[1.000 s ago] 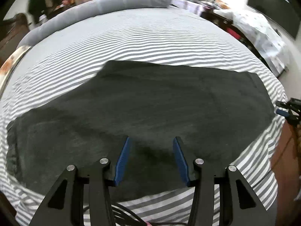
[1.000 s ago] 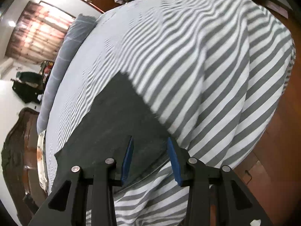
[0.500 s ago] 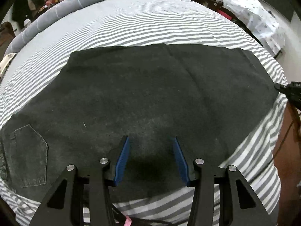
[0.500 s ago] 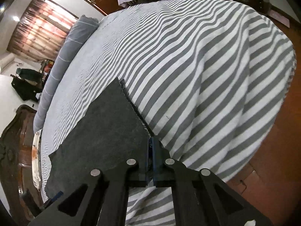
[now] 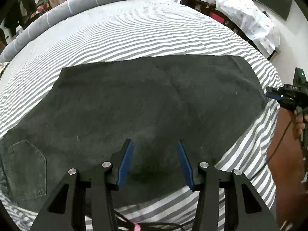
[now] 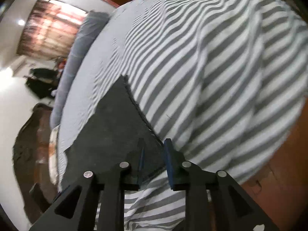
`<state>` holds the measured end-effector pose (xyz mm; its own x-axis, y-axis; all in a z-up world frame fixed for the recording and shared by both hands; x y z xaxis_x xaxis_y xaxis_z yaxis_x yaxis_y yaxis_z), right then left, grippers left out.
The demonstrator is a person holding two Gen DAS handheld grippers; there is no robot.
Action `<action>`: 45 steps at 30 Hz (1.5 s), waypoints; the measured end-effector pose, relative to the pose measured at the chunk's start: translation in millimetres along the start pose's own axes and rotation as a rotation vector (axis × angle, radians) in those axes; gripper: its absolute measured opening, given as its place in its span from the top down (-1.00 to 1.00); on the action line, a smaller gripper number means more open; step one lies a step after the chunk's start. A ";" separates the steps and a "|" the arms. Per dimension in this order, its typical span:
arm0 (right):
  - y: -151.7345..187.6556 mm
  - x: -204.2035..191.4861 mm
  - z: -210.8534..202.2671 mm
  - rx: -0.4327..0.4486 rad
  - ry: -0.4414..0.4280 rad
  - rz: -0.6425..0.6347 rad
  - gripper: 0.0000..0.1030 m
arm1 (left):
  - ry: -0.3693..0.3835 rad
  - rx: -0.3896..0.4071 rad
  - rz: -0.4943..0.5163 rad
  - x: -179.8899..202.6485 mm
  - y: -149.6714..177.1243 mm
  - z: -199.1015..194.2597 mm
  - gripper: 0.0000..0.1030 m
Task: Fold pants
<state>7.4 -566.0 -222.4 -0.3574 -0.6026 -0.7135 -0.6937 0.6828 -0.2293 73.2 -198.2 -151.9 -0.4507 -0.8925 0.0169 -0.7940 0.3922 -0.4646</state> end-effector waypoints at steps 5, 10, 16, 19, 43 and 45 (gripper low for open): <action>-10.3 -0.9 18.2 -0.087 -0.046 -0.091 0.59 | -0.005 -0.016 -0.010 13.2 -8.7 14.8 0.06; -3.4 -11.7 29.8 -0.169 -0.122 -0.178 0.59 | 0.000 -0.024 0.029 33.9 -15.0 24.7 0.06; 1.3 -13.9 29.8 -0.176 -0.187 -0.193 0.59 | 0.019 -0.035 0.081 58.4 -22.2 36.5 0.06; -10.7 -6.4 28.5 -0.098 -0.241 -0.126 0.59 | 0.019 -0.037 0.104 67.1 -23.3 40.8 0.06; -7.1 -57.9 -4.2 -0.025 -0.269 -0.094 0.91 | 0.004 -0.042 0.154 73.8 -22.1 54.7 0.12; -5.8 -73.2 -8.6 -0.021 -0.277 -0.104 0.91 | 0.089 -0.053 0.084 64.7 -22.7 44.7 0.12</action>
Point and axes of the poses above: each gripper's, at about its wrist camera, not at the fingertips, and z roughly the way its jaws point, x to its right, y to its underside, the point moved 7 cm from there along z, roughly the way its jaws point, and after that the axes turned 1 degree about -y, right-handed, at the moved point
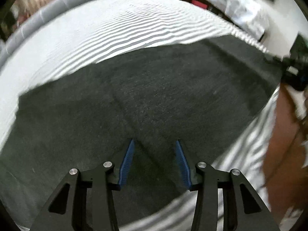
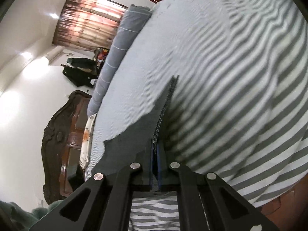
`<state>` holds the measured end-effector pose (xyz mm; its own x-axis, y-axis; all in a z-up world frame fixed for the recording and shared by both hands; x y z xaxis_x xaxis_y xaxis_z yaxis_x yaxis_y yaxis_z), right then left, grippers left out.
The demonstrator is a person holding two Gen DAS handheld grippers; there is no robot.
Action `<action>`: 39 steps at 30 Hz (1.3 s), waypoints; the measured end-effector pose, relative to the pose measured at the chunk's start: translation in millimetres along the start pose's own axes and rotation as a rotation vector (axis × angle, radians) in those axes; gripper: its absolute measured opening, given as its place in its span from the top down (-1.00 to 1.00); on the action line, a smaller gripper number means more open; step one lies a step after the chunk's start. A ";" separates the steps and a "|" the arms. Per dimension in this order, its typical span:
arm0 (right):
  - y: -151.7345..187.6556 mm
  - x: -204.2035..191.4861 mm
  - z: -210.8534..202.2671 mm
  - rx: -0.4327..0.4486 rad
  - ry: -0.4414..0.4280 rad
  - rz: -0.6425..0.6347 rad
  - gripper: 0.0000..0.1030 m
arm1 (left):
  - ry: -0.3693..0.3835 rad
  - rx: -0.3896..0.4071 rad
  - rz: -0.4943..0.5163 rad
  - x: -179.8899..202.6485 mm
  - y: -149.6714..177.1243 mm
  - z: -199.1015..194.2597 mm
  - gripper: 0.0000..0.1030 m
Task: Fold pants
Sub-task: 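Lift the leg with the right gripper and fold it over the other leg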
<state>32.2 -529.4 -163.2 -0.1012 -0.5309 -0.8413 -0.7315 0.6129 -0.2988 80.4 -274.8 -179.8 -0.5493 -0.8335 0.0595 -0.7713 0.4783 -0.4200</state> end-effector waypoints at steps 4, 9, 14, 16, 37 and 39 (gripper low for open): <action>1.0 -45.6 11.8 -0.010 -0.039 -0.030 0.91 | 0.050 0.074 -0.068 -26.4 3.0 -32.8 0.10; 9.6 -113.5 55.1 -0.066 -0.092 -0.103 0.91 | 0.037 0.105 -0.159 -79.9 22.0 -65.4 0.10; 31.1 -165.8 119.3 -0.168 -0.125 -0.162 0.91 | 0.017 0.126 -0.253 -134.3 45.3 -92.6 0.09; 43.1 -182.5 145.6 -0.210 -0.120 -0.197 0.91 | 0.016 0.130 -0.300 -155.1 54.5 -101.1 0.08; 186.4 -223.5 312.1 -0.586 0.056 -0.409 0.40 | 0.080 0.132 -0.531 -239.9 110.1 -115.5 0.04; 187.1 -226.0 303.7 -0.557 0.058 -0.411 0.15 | 0.104 0.136 -0.532 -237.8 108.2 -116.5 0.02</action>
Point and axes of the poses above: each gripper's, at about its wrist camera, not at the fingertips, and z roughly the way its jaws point, x to its right, y to its underside, the point moved 7 cm from there along z, roughly the way its jaws point, and after that the axes turned 1 degree about -y, right-handed, at the moved point
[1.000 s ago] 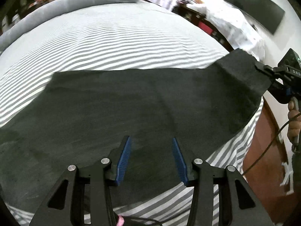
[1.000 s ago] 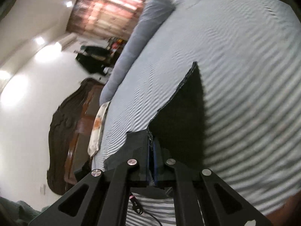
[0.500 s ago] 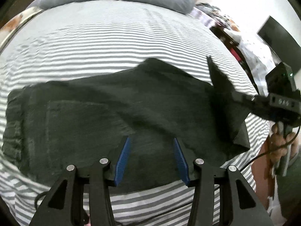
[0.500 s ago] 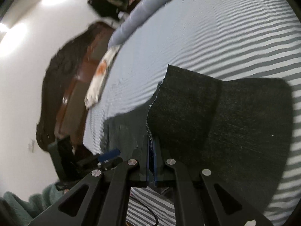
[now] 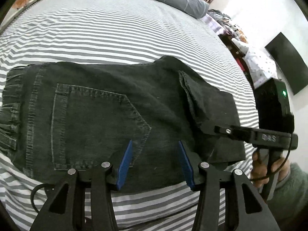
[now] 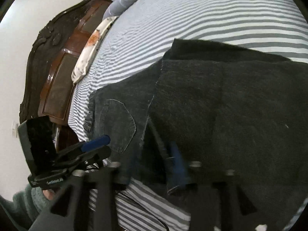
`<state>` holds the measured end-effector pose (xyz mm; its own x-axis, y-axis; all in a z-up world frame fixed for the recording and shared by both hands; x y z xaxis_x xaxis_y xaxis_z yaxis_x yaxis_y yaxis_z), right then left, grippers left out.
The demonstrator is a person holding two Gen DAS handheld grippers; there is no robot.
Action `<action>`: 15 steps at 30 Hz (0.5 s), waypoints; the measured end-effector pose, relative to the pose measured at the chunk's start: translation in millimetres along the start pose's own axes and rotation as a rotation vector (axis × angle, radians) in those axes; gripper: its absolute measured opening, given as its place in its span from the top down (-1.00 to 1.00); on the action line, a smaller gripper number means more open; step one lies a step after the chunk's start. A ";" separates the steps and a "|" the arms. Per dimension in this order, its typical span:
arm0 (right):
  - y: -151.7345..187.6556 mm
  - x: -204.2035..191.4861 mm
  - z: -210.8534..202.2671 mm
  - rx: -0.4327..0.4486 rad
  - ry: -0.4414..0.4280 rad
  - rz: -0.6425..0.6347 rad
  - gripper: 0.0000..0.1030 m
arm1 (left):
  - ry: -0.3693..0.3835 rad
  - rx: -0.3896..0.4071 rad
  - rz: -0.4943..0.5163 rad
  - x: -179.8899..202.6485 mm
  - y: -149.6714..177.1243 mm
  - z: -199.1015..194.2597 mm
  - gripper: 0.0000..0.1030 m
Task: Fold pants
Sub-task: 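Lift the leg with the right gripper and fold it over the other leg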
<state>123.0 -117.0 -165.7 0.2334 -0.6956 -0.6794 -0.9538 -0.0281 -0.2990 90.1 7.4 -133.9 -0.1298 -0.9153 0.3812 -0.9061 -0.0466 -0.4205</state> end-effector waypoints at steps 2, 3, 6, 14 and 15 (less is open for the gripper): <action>9.4 -2.9 -14.7 0.024 -0.008 -0.003 0.13 | 0.038 -0.002 -0.006 5.2 -0.8 -0.7 -0.05; 15.6 -1.5 -23.5 0.044 -0.020 0.019 0.13 | 0.053 -0.002 -0.010 6.6 -0.9 -1.1 -0.08; 30.6 11.6 -44.8 0.087 -0.044 0.092 0.13 | 0.089 -0.012 -0.026 11.6 -0.1 1.5 -0.12; 91.0 61.3 -69.9 0.144 -0.083 0.320 0.13 | 0.131 -0.089 -0.032 30.5 -0.5 31.0 -0.13; 95.0 68.6 -71.7 0.155 -0.087 0.351 0.13 | 0.126 -0.098 -0.028 33.6 -0.8 35.6 -0.13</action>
Point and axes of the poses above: each gripper's, at about its wrist camera, not at the fingertips, and z roughly the way its jaws point, x to its right, y to its underside, the point moved 7 cm from there along z, roughly the way its jaws point, and after that the axes turned 1 degree about -y, right-handed, at the moved point
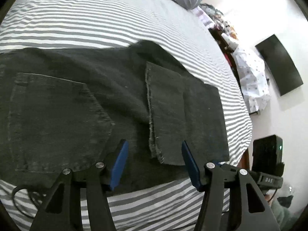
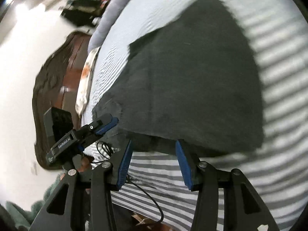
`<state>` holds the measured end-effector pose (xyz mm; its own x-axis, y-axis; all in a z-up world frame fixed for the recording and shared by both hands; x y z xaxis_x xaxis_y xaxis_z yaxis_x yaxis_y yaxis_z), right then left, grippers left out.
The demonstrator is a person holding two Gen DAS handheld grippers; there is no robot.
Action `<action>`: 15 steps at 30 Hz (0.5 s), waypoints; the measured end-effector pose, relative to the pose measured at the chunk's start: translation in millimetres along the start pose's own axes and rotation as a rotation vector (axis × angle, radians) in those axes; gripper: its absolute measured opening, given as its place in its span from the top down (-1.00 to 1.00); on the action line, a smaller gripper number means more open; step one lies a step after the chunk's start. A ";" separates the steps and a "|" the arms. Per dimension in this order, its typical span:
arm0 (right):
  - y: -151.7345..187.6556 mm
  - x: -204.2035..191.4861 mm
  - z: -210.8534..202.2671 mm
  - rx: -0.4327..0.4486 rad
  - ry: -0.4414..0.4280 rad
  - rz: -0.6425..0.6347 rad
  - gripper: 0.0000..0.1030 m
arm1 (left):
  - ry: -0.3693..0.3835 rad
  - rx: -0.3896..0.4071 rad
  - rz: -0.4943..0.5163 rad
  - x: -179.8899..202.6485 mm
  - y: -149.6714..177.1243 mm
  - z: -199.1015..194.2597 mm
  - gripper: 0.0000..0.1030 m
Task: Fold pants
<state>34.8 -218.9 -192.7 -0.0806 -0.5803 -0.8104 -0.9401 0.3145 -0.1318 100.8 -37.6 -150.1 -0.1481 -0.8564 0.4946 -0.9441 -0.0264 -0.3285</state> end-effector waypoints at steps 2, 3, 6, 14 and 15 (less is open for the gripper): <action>1.0 12.0 -2.3 0.023 -0.005 0.049 0.13 | 0.000 -0.027 0.008 7.2 -0.3 11.5 -0.13; -0.4 19.4 -4.7 0.042 -0.005 0.076 0.13 | 0.001 -0.041 0.013 11.5 0.0 17.5 -0.13; -6.7 34.2 -8.9 0.078 0.003 0.130 0.13 | 0.005 -0.063 0.026 20.4 1.8 29.3 -0.13; -14.5 64.8 -20.7 0.164 -0.035 0.269 0.14 | -0.029 -0.053 0.021 25.6 1.9 37.6 0.71; -12.9 66.7 -21.1 0.167 -0.038 0.277 0.13 | -0.037 -0.046 0.016 24.5 1.2 36.2 0.78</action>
<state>34.6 -277.5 -233.1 -0.3100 -0.4278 -0.8491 -0.8165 0.5773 0.0071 106.7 -77.4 -167.5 -0.1530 -0.8751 0.4592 -0.9544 0.0104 -0.2982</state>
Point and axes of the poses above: each gripper's, at about its wrist camera, not at the fingertips, and z roughly the way its jaws point, x to its right, y to its underside, the point moved 7 cm from there along z, roughly the way its jaws point, and after that the axes turned 1 degree about -y, right-handed, at the moved point
